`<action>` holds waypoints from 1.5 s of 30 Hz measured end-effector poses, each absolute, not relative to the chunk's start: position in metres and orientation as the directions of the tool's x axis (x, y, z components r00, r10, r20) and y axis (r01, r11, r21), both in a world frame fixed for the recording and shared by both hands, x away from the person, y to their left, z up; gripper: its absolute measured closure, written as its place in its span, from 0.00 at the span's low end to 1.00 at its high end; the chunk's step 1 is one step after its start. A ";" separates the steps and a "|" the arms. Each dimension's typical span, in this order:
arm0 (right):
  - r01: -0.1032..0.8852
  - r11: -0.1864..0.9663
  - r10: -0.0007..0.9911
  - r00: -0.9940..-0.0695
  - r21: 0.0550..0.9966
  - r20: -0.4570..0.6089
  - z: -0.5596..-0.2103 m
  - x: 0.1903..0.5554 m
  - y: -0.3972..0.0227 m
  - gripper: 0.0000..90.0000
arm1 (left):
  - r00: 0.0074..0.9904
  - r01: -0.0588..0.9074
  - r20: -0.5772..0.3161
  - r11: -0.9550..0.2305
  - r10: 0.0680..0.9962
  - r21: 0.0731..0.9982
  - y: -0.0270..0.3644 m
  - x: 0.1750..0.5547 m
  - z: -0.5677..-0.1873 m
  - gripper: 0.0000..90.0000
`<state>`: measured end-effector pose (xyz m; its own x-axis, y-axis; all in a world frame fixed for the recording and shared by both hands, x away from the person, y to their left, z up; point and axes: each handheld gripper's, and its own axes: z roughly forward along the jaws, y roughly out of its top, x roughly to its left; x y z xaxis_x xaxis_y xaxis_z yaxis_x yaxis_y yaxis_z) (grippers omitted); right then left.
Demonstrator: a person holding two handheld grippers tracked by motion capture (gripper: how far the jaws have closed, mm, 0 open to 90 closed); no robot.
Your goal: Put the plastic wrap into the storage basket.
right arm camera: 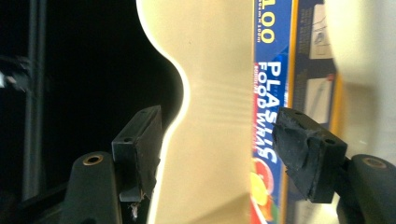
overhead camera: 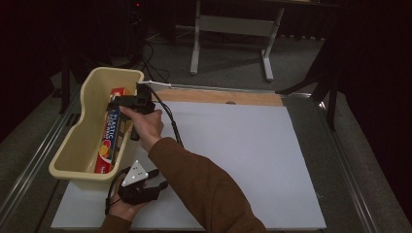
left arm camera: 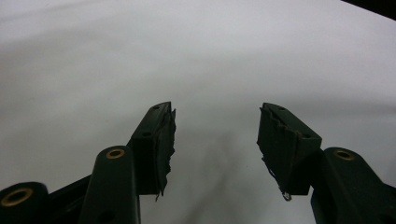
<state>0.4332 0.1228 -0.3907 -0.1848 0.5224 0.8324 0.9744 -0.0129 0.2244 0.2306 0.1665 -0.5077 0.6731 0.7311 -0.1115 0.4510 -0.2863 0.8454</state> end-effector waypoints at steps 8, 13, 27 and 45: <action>0.915 0.143 0.572 -0.388 0.378 0.722 -0.379 0.427 0.100 0.39 | 0.669 0.449 -0.100 -0.294 0.737 0.844 0.167 0.230 -0.508 0.51; 0.878 0.188 0.564 -0.463 0.440 0.684 -0.371 0.420 0.079 0.39 | 0.668 0.446 -0.090 -0.301 0.739 0.843 0.167 0.230 -0.507 0.51; 0.652 0.333 0.575 -0.713 0.681 0.401 -0.354 0.388 0.003 0.40 | 0.668 0.439 -0.072 -0.314 0.741 0.842 0.164 0.230 -0.506 0.51; 0.348 0.605 0.475 -0.879 0.716 0.026 -0.419 0.323 -0.101 0.37 | 0.658 0.436 -0.068 -0.306 0.750 0.846 0.166 0.231 -0.504 0.50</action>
<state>0.3229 -0.1010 -0.4187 -0.8794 0.4754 0.0262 0.3482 0.6046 0.7164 0.2306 0.1660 -0.5045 0.6578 0.7501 -0.0678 0.4364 -0.3062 0.8460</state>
